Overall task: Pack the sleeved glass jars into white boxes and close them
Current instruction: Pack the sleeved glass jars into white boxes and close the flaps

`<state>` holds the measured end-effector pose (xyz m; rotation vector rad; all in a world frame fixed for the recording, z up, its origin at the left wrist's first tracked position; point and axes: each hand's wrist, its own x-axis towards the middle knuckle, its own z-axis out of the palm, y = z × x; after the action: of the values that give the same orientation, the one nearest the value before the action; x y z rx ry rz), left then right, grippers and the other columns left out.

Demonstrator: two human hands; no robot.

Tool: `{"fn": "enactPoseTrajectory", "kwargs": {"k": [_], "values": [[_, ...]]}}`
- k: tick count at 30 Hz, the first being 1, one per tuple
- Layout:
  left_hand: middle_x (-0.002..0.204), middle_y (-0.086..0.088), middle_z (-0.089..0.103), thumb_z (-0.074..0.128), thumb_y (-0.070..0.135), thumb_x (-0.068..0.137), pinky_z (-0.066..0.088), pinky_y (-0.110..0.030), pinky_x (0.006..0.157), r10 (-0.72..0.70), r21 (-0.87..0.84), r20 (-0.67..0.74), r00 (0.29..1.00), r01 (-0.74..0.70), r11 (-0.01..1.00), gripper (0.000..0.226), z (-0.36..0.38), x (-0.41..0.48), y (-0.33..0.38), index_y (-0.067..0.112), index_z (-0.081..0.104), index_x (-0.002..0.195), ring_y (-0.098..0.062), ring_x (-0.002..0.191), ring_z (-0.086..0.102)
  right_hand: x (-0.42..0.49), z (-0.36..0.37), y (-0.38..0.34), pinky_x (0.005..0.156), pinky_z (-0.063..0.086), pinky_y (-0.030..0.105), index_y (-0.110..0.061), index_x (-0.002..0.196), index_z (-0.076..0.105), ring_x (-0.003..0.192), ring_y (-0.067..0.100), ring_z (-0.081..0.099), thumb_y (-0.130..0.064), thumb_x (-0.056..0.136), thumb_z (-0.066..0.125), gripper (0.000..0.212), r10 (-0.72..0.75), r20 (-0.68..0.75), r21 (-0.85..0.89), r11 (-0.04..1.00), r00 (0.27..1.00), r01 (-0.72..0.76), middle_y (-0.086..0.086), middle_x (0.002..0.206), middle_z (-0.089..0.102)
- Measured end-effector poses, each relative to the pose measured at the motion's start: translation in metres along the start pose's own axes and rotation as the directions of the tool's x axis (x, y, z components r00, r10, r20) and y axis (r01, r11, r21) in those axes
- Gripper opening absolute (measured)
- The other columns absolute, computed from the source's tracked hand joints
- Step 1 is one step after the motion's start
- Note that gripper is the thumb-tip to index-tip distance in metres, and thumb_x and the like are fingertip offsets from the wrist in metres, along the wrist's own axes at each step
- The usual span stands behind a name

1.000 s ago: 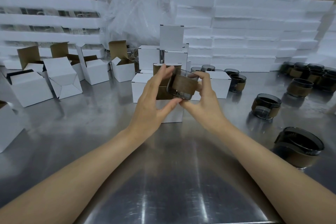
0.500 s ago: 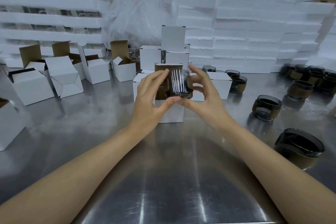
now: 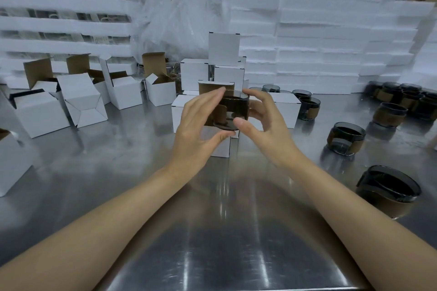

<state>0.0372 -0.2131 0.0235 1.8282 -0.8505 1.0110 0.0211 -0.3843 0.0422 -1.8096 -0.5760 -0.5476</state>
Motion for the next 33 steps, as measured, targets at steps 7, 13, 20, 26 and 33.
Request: {"fn": "enactPoseTrajectory", "kwargs": {"k": [7,13,20,26,33], "values": [[0.125,0.017,0.053,0.078,0.037,0.074,0.037,-0.036,0.108,-0.135,0.019,0.003,0.991,0.135,0.991,0.072,-0.002,0.002,-0.004,0.014,0.050,0.137,0.003,0.120,0.044,0.001,0.002,0.001,0.098,0.042,0.016,-0.031,0.134,0.036,0.113,-0.001,0.055,-0.007,0.073,0.082,0.080,-0.133,-0.106,-0.097,0.988,0.985,0.123,-0.018,0.123,0.051],[0.121,0.024,0.055,0.080,0.024,0.073,0.037,-0.041,0.106,-0.168,-0.029,0.002,0.986,0.168,0.985,0.060,-0.003,0.002,-0.007,0.022,0.057,0.129,0.007,0.116,0.045,0.001,0.004,0.005,0.098,0.047,0.027,-0.004,0.122,0.054,0.115,0.014,0.055,-0.005,0.071,0.083,0.059,-0.211,-0.087,-0.136,0.971,0.974,0.198,0.003,0.120,0.055],[0.123,0.009,0.061,0.078,0.015,0.075,0.036,-0.046,0.106,-0.162,-0.026,-0.004,0.987,0.162,0.987,0.059,-0.003,0.002,-0.006,0.019,0.057,0.130,-0.004,0.119,0.048,0.001,0.005,0.005,0.097,0.049,0.031,-0.006,0.118,0.054,0.114,0.015,0.055,0.001,0.070,0.081,0.056,-0.198,-0.103,-0.118,0.976,0.975,0.185,0.003,0.119,0.053],[0.123,0.029,0.049,0.077,0.030,0.077,0.038,-0.032,0.108,-0.216,-0.068,0.018,0.976,0.217,0.974,0.062,-0.004,0.002,-0.002,0.033,0.048,0.132,0.000,0.122,0.045,0.001,0.004,-0.001,0.096,0.047,0.024,-0.011,0.123,0.052,0.112,0.011,0.058,-0.006,0.070,0.084,0.062,-0.140,-0.102,-0.071,0.989,0.985,0.133,0.001,0.120,0.058],[0.143,0.010,0.046,0.064,0.043,0.086,0.037,-0.030,0.109,-0.190,-0.137,0.139,0.972,0.209,0.968,0.075,-0.006,0.003,0.000,0.023,0.031,0.150,-0.010,0.134,0.039,0.004,0.006,-0.011,0.071,0.057,0.030,-0.019,0.117,0.057,0.078,0.022,0.069,-0.029,0.080,0.071,0.040,0.142,-0.100,0.291,0.951,0.985,-0.107,0.014,0.088,0.071]]}}
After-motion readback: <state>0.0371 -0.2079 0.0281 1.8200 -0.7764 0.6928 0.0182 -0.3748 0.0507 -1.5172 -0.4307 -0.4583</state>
